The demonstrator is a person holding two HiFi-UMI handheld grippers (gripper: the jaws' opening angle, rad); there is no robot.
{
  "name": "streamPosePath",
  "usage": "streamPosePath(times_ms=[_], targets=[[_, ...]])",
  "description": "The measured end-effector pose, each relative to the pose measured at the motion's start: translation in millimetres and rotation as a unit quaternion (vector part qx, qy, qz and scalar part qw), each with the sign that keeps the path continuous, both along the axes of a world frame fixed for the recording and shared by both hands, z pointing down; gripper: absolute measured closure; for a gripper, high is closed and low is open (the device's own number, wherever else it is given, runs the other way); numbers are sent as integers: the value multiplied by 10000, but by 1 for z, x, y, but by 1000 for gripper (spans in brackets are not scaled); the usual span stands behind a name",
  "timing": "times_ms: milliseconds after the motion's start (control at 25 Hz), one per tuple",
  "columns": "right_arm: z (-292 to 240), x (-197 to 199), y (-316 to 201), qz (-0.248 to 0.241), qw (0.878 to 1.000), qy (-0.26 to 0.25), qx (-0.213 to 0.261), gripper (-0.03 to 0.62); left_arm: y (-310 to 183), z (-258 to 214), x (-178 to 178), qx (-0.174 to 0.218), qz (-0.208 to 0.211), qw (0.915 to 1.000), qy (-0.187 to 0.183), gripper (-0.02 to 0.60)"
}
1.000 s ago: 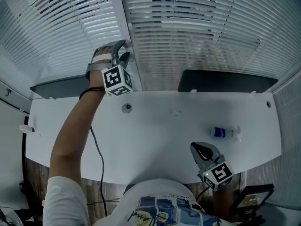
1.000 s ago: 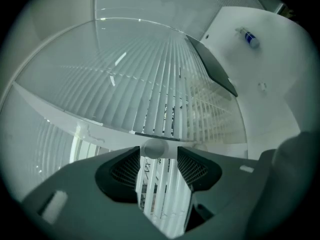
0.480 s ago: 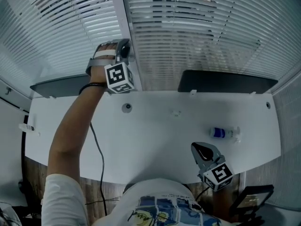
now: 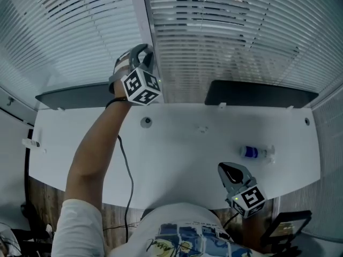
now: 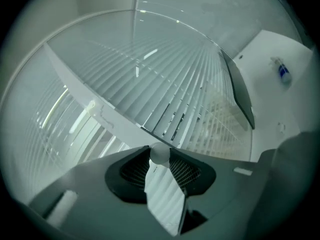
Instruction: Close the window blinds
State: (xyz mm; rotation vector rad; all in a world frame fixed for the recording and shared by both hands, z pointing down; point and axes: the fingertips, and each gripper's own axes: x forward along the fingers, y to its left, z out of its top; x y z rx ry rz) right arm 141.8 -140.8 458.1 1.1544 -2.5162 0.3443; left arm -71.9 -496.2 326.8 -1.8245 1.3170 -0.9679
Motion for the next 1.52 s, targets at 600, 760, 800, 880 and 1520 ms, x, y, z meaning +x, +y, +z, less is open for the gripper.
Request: streamPosePath(times_ms=[600,760,800,880,1520], targets=[[2,2,-1,12,10000,-23,-44,592,1,-7,-11,-524,-515,9449,3191,462],[2,4,-2,17,10000,-49,-8,592,1,-7,-14,-717,-618,9067,4110,462],[2,3,-2,11,10000,-46,-3,592,1,-7,-15,-782,-632,8943,4360,462],[2,4,-2,12,10000,-44,-9,592,1,-8,-15,-853,-658,8741,4737,462],[3,7,0,28,10000,-28,3,591,13,-11,-7,-262,-118,9813,1905,414]])
